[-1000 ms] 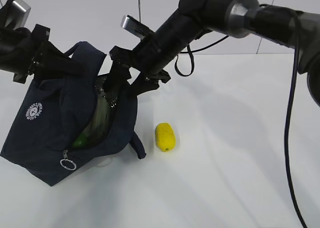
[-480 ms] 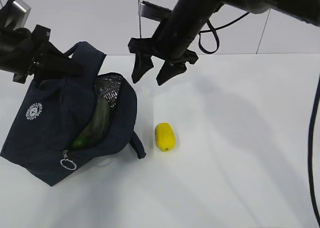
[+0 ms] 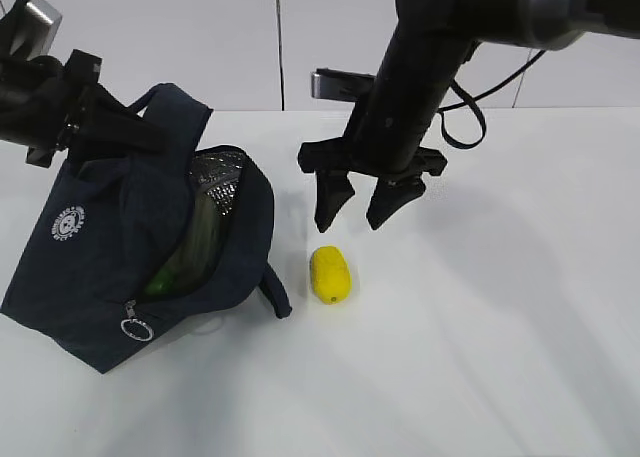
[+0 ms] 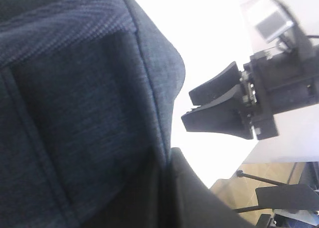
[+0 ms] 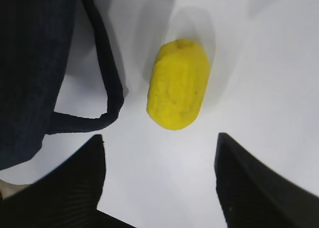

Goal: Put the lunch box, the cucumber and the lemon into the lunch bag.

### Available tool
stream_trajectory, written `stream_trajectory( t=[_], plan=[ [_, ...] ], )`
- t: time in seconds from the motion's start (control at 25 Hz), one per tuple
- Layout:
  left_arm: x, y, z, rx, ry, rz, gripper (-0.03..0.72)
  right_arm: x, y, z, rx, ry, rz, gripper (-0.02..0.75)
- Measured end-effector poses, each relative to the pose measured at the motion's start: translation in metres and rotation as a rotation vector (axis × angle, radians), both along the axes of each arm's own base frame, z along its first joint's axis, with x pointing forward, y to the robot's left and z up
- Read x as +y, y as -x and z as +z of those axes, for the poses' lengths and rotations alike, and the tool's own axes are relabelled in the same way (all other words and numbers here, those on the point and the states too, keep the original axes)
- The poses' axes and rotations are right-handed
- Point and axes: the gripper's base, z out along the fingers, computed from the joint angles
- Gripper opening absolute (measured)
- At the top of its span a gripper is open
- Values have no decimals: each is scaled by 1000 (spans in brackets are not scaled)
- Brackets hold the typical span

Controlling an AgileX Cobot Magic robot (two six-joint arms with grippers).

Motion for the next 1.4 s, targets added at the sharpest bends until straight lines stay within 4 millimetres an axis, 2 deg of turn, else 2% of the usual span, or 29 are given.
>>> stream_trajectory(
  t=[0.28, 0.52, 0.8, 1.0, 1.24, 1.4],
  plan=[
    [0, 0, 0, 0, -1, -1, -9, 7, 4, -10, 43, 22, -47, 511],
    [0, 0, 0, 0, -3, -2, -9, 9, 0, -41, 120, 57, -105, 511],
    [0, 0, 0, -1, -4, 0, -9, 14, -7, -65, 134, 36, -140, 511],
    [0, 0, -1, -1, -7, -2, -9, 15, -10, -73, 126, 32, -151, 512],
    [1, -1, -1, -7, -18, 14, -9, 19, -12, -75, 108, -6, -166, 511],
    [1, -1, -1, -7, -18, 14, -9, 20, -11, -86, 139, 4, -165, 512]
  ],
)
